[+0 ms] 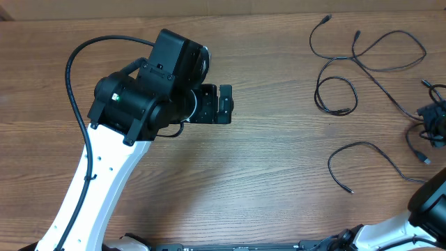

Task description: Untangle cables

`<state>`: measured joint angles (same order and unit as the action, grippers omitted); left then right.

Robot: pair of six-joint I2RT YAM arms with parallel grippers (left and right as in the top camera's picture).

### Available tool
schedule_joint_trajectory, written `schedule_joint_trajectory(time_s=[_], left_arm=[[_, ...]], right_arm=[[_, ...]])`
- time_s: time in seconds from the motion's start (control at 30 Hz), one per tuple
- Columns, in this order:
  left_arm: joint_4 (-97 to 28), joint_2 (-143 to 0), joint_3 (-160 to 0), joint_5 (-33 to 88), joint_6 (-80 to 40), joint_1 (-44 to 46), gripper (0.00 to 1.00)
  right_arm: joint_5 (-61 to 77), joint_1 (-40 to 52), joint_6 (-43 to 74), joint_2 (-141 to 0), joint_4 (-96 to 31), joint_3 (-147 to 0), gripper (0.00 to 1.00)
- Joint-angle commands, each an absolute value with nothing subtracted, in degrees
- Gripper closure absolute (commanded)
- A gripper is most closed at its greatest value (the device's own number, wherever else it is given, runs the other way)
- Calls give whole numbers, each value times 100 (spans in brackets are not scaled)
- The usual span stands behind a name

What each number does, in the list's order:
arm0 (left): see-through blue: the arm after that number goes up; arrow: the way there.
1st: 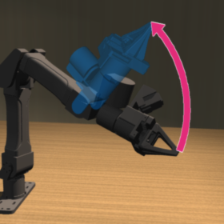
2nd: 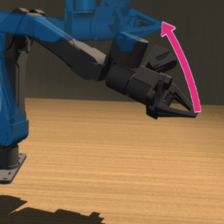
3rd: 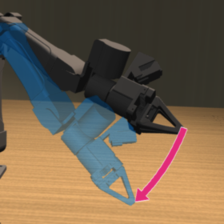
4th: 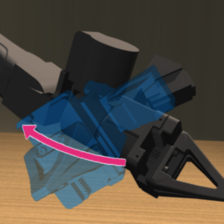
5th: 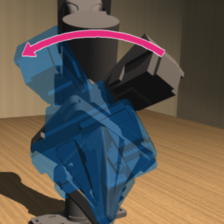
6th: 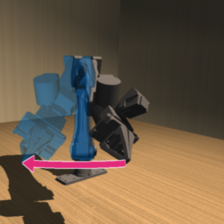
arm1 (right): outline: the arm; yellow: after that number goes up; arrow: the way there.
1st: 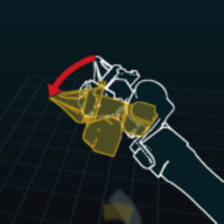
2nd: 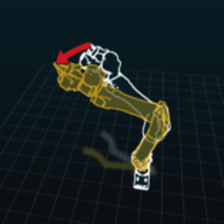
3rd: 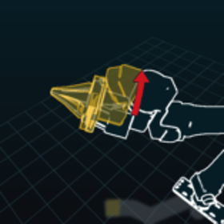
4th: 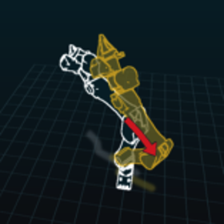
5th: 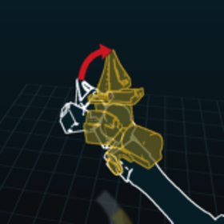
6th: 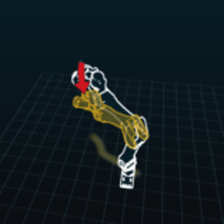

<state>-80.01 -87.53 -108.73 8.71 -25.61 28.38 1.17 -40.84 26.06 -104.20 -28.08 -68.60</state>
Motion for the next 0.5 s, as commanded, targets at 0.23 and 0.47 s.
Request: schedule_joint_trajectory(time_s=[0.23,0.47], left_arm=[[-7994,-8656,-10879,836,-2639,2812,0],[-7994,-8656,-10879,836,-2639,2812,0]], right_arm=[[-145,-4086,2541,-10853,-2552,-6864,51],[-589,-4086,2541,-10857,-2628,-6864,74]])
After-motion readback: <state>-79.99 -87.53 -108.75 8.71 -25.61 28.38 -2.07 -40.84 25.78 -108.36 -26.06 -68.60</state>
